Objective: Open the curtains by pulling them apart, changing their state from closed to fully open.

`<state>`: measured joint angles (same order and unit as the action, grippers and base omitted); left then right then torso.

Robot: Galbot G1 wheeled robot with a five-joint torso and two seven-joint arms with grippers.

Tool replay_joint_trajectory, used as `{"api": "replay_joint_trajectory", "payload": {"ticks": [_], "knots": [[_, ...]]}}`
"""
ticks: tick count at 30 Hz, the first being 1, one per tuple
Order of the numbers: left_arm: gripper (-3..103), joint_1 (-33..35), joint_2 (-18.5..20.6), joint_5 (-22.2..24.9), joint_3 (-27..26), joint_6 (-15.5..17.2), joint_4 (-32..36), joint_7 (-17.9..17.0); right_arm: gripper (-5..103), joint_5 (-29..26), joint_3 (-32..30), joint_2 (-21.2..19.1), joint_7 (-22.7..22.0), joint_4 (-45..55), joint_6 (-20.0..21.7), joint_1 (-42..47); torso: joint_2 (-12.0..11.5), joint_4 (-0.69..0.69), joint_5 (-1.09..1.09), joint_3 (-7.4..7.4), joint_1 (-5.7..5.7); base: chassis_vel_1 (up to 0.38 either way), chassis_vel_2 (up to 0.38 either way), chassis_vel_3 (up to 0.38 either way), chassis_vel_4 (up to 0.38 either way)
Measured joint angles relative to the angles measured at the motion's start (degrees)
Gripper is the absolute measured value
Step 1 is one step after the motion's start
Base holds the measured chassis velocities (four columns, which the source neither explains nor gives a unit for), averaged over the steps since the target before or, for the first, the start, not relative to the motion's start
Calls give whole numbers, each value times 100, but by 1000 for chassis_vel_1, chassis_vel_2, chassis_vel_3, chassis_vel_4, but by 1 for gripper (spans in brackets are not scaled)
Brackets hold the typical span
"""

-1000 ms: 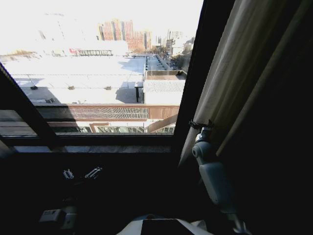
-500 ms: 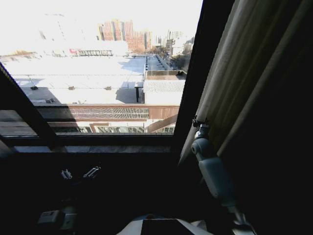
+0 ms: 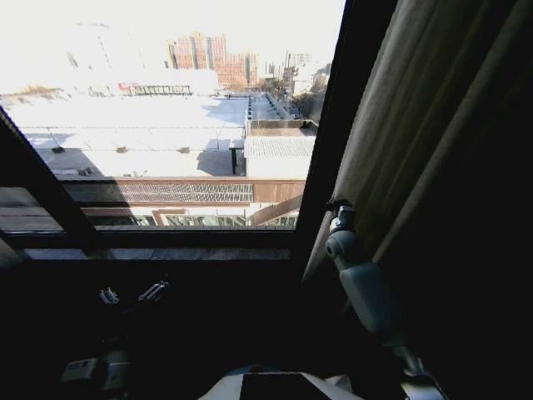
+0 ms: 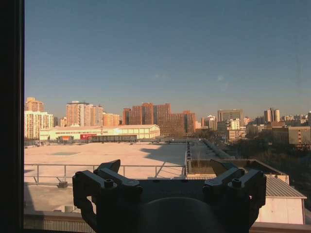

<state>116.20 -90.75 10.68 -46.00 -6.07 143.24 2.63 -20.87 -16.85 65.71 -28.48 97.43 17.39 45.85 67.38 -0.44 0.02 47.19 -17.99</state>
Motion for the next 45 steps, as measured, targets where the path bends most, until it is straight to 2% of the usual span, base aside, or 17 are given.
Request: {"api": "replay_joint_trajectory", "payload": {"ticks": [6, 12, 27, 45], "knots": [[100, -10, -43, -38, -5, -60, 0, -1, 0, -324, -16, -149, 9, 223, 74, 55, 0, 0, 0, 0, 0, 0, 0, 0, 0], [100, -16, -43, -46, -28, -94, 0, -3, 0, -636, -282, -274, 101, 306, 138, 112, 0, 0, 0, 0, 0, 0, 0, 0, 0], [100, -70, -30, -3, 7, -69, 0, 2, 0, -616, -431, -320, 247, 613, 140, 481, 0, 0, -1, -1, 1, -52, -47, 54, 44], [100, -152, -39, 21, 50, -41, 0, 10, 0, -457, -420, -424, 230, 854, 119, 727, 1, 0, -1, 0, 1, -282, -283, 287, 290]]}}
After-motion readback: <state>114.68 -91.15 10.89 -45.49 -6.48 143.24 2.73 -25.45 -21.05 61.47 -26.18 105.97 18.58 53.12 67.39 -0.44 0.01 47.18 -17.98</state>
